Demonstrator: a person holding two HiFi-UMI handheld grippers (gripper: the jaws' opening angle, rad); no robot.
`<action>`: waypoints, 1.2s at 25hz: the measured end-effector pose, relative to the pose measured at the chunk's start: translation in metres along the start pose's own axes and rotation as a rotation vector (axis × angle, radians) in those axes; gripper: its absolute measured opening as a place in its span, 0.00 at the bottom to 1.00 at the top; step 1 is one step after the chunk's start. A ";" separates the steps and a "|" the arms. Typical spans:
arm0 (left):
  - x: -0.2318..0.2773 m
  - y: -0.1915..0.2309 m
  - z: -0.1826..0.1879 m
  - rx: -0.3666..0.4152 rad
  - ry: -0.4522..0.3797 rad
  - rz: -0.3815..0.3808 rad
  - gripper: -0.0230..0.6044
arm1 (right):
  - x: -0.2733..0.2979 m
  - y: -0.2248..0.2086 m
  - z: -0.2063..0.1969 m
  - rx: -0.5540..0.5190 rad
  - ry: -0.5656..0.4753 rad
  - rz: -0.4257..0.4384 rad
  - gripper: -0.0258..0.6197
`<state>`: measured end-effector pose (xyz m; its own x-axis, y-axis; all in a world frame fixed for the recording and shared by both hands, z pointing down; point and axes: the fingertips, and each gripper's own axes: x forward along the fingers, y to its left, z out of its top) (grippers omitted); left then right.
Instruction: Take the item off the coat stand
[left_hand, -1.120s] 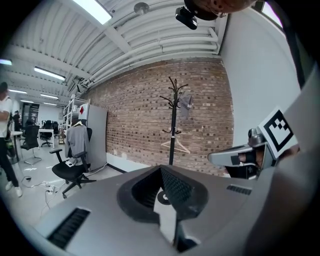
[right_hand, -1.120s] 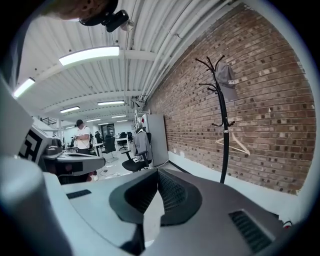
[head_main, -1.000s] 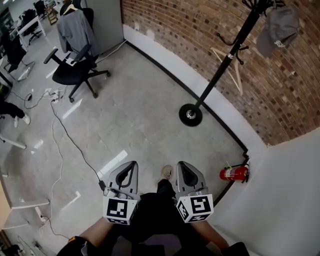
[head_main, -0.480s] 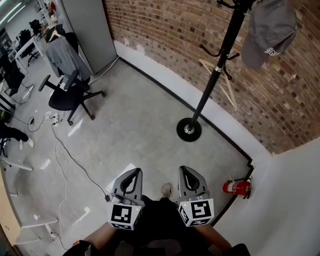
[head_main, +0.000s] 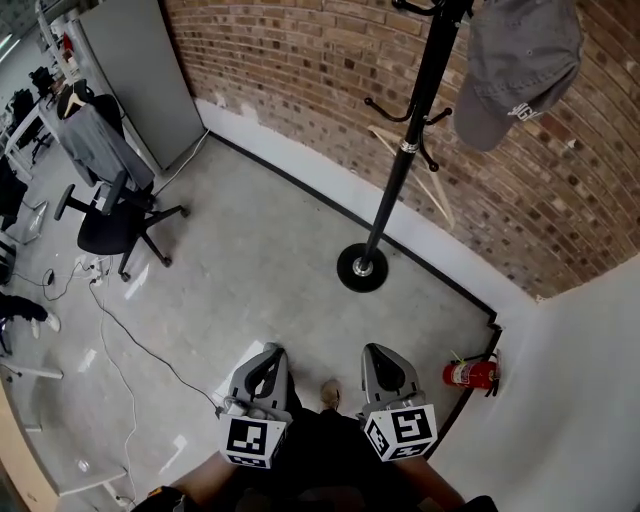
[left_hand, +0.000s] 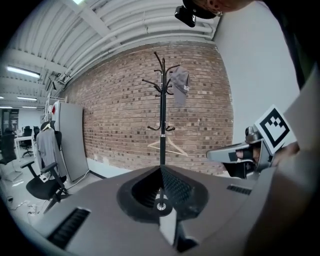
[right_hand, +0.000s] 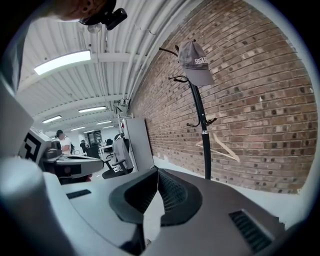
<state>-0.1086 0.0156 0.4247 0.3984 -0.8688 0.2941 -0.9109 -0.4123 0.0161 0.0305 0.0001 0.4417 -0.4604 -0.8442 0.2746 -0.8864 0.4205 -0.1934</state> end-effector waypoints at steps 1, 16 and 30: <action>0.007 0.004 0.003 0.002 -0.010 -0.017 0.08 | 0.004 -0.003 0.001 0.006 0.002 -0.018 0.06; 0.121 0.133 0.038 -0.016 -0.009 -0.236 0.08 | 0.140 -0.006 0.051 0.161 -0.019 -0.191 0.06; 0.193 0.140 0.099 0.000 -0.086 -0.248 0.08 | 0.162 -0.084 0.168 0.335 -0.326 -0.079 0.06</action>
<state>-0.1484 -0.2371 0.3887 0.6173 -0.7612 0.1989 -0.7842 -0.6156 0.0777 0.0390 -0.2275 0.3446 -0.3052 -0.9523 0.0009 -0.8291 0.2653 -0.4921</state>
